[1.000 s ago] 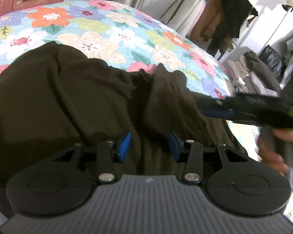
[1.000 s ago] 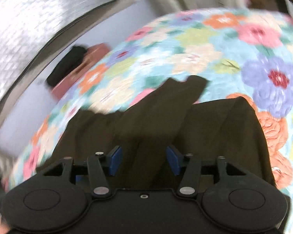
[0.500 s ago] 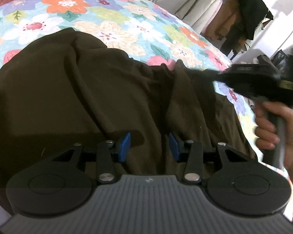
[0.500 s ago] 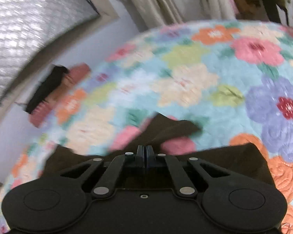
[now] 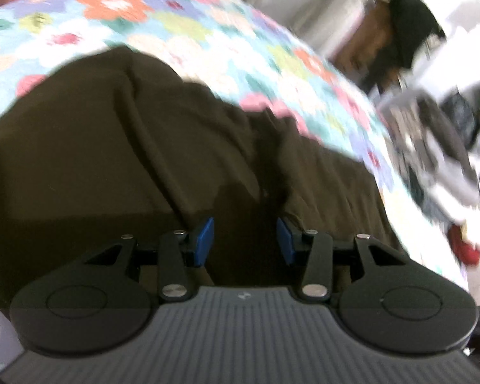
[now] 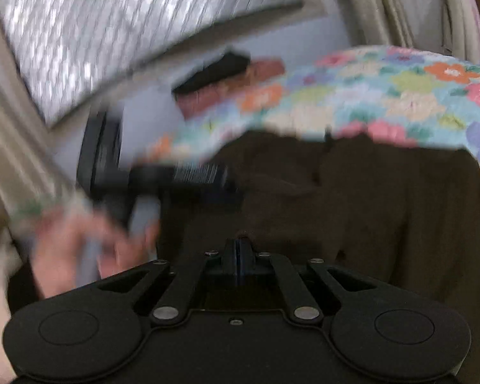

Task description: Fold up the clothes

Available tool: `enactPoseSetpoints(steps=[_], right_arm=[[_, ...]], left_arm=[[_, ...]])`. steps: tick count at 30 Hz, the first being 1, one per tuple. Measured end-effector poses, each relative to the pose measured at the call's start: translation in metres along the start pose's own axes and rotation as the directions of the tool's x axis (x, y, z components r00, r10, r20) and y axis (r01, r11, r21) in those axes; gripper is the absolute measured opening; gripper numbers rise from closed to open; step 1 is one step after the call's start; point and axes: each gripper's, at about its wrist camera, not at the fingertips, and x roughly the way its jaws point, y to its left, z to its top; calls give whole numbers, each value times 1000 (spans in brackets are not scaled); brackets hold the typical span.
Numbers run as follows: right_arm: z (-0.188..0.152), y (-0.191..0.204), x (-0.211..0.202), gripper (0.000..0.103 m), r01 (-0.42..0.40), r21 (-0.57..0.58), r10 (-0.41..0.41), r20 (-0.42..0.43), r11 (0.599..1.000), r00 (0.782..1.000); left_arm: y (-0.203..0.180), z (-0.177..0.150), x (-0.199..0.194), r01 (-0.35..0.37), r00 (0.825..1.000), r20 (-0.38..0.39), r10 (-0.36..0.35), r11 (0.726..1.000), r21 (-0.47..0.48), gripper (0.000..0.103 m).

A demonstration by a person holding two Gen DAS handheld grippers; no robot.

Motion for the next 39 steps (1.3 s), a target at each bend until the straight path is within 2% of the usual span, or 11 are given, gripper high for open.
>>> enactPoseSetpoints(steps=[12,14,15,20,23,25,28,29,33,37,39], right_arm=[[-66,31,-15,4,124,-132,-133,-59,983,989],[-67,31,-23,4,134,-151,-141,-37,979,989],[-68,32,-29,4,145,-157,-149,-16,977,989],[-67,33,-63,4,158,-126,-147,96,979,984],[-73,44,-85,4,164,-174,-133,181,971,974],[-81,59,-77,4,265,-306,-230,146,914,962],[-98,69,-54,3,283,-419,-292,44,863,955],[-100,66,-50,3,248,-392,-261,21,886,965],[-94,28,-50,9,105,-83,-105,1,991,994],[-96,-7,-51,16,110,159,-115,20,981,993],[-99,-18,-47,44,136,224,-141,10,965,990]], left_arm=[[-46,-46,-6,-46,990,-123,69,983,178,54],[-50,-59,-3,-49,984,-155,84,975,215,38],[-54,-64,-4,-47,984,-155,89,967,252,6],[-69,-68,-50,-7,1000,-18,12,960,281,6],[-63,-74,-60,-48,999,1,49,969,242,6],[-69,-86,-52,-127,990,-20,142,929,347,8],[-85,-113,-34,-324,924,7,382,773,546,8],[-86,-117,-33,-326,921,8,389,758,565,8],[-83,-104,-52,-245,963,21,269,837,489,20],[-74,-91,-68,-120,993,57,106,903,413,32],[-78,-92,-65,-52,998,51,34,908,416,37]])
